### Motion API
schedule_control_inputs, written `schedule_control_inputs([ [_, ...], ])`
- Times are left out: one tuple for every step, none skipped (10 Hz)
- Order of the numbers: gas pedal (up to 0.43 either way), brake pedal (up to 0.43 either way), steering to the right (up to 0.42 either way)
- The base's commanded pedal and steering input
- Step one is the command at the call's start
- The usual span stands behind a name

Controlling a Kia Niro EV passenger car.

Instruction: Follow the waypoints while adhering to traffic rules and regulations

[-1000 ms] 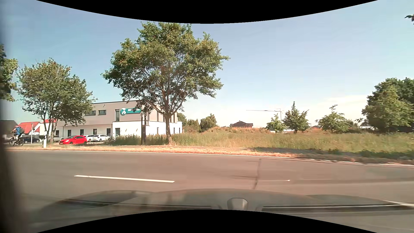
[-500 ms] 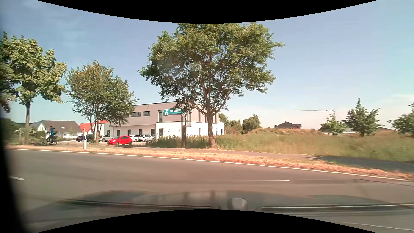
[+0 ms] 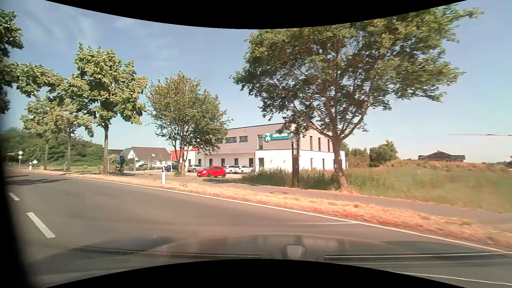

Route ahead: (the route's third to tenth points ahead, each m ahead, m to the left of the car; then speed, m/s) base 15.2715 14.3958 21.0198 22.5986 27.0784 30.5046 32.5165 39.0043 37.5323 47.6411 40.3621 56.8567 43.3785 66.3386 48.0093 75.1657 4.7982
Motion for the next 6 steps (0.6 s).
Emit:
schedule_control_inputs([
  [0.228, 0.006, -0.467],
  [0.228, 0.006, -0.467],
  [0.240, 0.006, -0.462],
  [0.268, 0.006, -0.455],
  [0.268, 0.006, -0.452],
  [0.268, 0.006, -0.448],
])
